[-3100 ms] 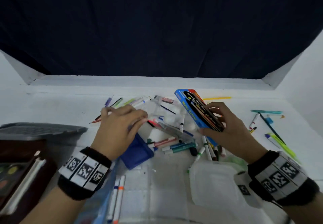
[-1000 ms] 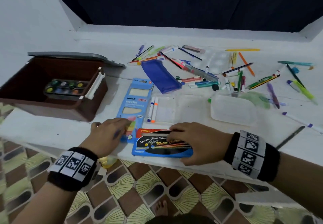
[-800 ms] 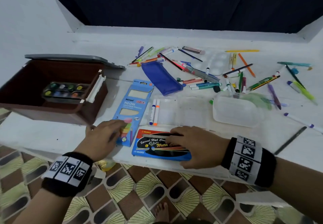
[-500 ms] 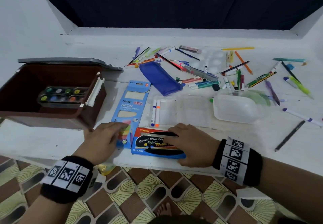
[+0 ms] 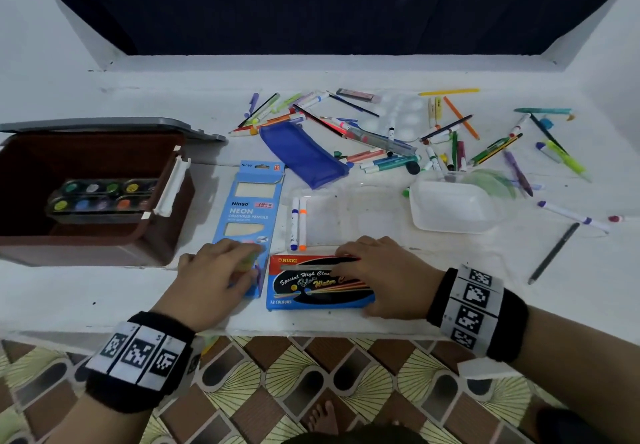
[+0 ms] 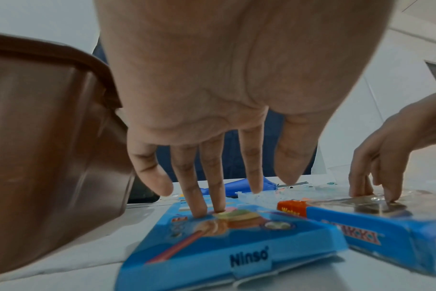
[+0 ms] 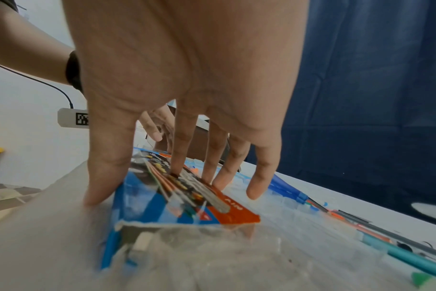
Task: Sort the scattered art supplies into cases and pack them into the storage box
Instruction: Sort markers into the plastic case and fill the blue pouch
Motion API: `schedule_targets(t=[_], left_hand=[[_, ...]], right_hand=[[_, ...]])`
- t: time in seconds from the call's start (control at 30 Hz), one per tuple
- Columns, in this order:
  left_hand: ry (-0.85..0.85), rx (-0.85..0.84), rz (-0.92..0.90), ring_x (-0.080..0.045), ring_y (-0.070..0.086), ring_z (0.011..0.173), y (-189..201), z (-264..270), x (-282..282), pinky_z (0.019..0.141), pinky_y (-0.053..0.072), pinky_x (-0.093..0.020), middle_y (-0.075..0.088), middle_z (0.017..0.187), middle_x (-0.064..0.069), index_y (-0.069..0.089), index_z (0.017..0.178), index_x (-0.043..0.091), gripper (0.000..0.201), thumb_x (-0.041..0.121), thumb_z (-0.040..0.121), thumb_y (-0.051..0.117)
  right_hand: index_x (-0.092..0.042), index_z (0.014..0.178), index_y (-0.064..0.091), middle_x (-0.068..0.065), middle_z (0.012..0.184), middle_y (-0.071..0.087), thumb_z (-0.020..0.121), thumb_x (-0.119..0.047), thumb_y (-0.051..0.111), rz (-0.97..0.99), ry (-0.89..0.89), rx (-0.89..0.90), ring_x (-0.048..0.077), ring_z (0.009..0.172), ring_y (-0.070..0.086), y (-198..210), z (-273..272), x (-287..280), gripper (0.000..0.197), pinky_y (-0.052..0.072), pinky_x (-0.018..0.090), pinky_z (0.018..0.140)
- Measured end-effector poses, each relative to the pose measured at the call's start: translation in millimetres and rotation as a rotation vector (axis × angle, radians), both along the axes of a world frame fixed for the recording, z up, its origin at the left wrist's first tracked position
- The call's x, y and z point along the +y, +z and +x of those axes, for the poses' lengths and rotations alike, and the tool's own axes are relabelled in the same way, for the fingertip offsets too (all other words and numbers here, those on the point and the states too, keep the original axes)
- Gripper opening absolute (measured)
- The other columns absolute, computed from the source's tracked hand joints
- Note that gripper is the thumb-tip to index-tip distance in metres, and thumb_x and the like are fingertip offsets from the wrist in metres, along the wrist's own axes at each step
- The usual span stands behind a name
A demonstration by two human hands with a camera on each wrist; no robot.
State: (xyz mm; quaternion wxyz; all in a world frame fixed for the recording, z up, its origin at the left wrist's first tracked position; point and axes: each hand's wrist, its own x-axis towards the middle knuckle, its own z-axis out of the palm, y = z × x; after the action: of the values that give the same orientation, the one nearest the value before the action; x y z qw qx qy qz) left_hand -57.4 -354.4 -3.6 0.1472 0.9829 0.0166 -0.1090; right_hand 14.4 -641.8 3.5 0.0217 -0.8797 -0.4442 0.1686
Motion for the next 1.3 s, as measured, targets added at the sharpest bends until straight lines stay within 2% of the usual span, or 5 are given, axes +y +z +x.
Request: schedule_targets(t=[0.33, 0.67, 0.9, 1.1, 1.3], left_hand=[[-0.105, -0.121, -0.252, -0.009, 0.053, 0.115, 17.7, 12.3, -21.0, 0.095, 0.046, -0.052, 0.054, 0.109, 0.019, 0.053, 0.125, 0.045, 0.051, 0.067, 0.086, 0.031], [-0.195, -0.326, -0.465, -0.019, 0.056, 0.065, 41.0, 43.1, -79.8, 0.06, 0.044, -0.024, 0.055, 0.063, 0.001, 0.06, 0.095, 0.034, 0.003, 0.035, 0.097, 0.058], [-0.213, -0.366, -0.54, -0.017, 0.054, 0.067, 63.1, 89.8, -129.7, 0.059, 0.04, -0.019, 0.054, 0.066, 0.001, 0.063, 0.095, 0.033, 0.007, 0.038, 0.095, 0.057], [-0.368, -0.334, -0.44, -0.007, 0.058, 0.088, 68.2, 160.0, -183.5, 0.076, 0.042, -0.015, 0.058, 0.09, 0.014, 0.067, 0.107, 0.034, 0.031, 0.054, 0.093, 0.048], [-0.471, -0.119, -0.159, -0.009, 0.056, 0.097, 53.4, 255.1, -236.6, 0.089, 0.049, -0.036, 0.056, 0.105, 0.009, 0.067, 0.117, 0.04, 0.027, 0.046, 0.094, 0.056]], right_hand=[[-0.032, 0.136, 0.051, -0.002, 0.145, 0.039, 0.081, -0.048, 0.072, 0.04, -0.034, 0.001, 0.02, 0.128, 0.039, 8.2, 4.9, -14.7, 0.061, 0.035, 0.041, 0.101], [-0.024, 0.093, 0.062, -0.013, 0.087, 0.058, 0.091, -0.023, 0.064, 0.644, -0.259, -0.156, 0.004, 0.081, 0.055, 35.1, 24.1, -62.0, 0.003, 0.046, 0.03, 0.07], [-0.018, 0.089, 0.065, -0.008, 0.08, 0.061, 0.088, -0.012, 0.068, 0.724, -0.329, -0.235, 0.01, 0.075, 0.06, 65.6, 75.9, -134.7, 0.007, 0.049, 0.03, 0.072], [-0.022, 0.087, 0.07, -0.011, 0.083, 0.067, 0.086, -0.01, 0.071, 0.578, -0.389, -0.147, 0.006, 0.077, 0.062, 64.9, 158.7, -204.0, 0.012, 0.043, 0.014, 0.069], [-0.019, 0.102, 0.074, -0.009, 0.101, 0.07, 0.092, -0.015, 0.063, 0.405, -0.255, -0.037, 0.002, 0.085, 0.055, 37.7, 230.0, -214.1, 0.016, 0.035, 0.005, 0.075]])
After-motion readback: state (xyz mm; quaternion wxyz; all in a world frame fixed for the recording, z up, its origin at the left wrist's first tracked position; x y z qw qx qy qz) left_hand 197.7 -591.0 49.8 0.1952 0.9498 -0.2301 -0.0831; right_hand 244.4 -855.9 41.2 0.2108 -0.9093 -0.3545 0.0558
